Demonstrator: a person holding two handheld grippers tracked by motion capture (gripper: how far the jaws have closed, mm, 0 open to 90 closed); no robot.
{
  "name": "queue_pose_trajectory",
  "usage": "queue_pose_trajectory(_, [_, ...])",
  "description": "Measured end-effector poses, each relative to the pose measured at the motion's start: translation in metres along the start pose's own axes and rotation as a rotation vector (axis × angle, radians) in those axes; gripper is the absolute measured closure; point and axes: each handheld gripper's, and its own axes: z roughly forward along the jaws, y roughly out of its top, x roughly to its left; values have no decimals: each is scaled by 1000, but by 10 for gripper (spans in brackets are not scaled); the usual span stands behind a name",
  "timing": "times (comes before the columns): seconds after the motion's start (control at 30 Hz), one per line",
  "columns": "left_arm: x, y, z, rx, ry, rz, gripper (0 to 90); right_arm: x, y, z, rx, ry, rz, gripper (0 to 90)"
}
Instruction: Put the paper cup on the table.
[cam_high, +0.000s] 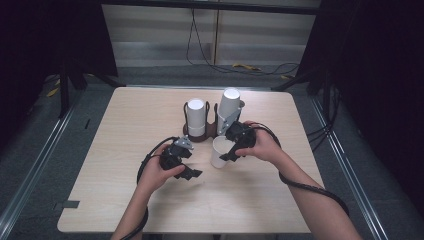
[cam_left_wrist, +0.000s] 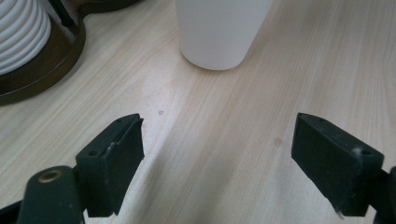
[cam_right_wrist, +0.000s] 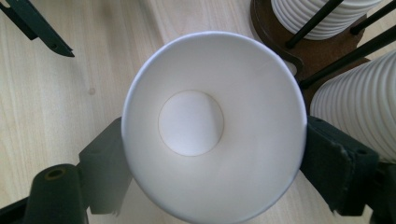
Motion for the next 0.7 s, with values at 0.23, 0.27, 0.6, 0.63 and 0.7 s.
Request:
queue_pose_trajectory(0.23, [1, 0, 0, -7, 0, -1, 168, 0, -1, 2, -19, 0, 11, 166])
queue_pose_trajectory(0.27, [1, 0, -1, -4, 1, 0, 168, 0, -1, 2, -30, 6, 7, 166])
queue_pose_trajectory(0.6, [2, -2, -2, -2, 7, -9, 168, 0, -3, -2, -57, 17, 33, 142])
queue_pose_trajectory(0.63, [2, -2, -3, -2, 8, -9, 168, 0, -3, -3, -58, 15, 41, 143])
queue_pose_trajectory(0.7, [2, -2, -3, -8, 11, -8, 168, 0, -4, -3, -73, 15, 34, 141])
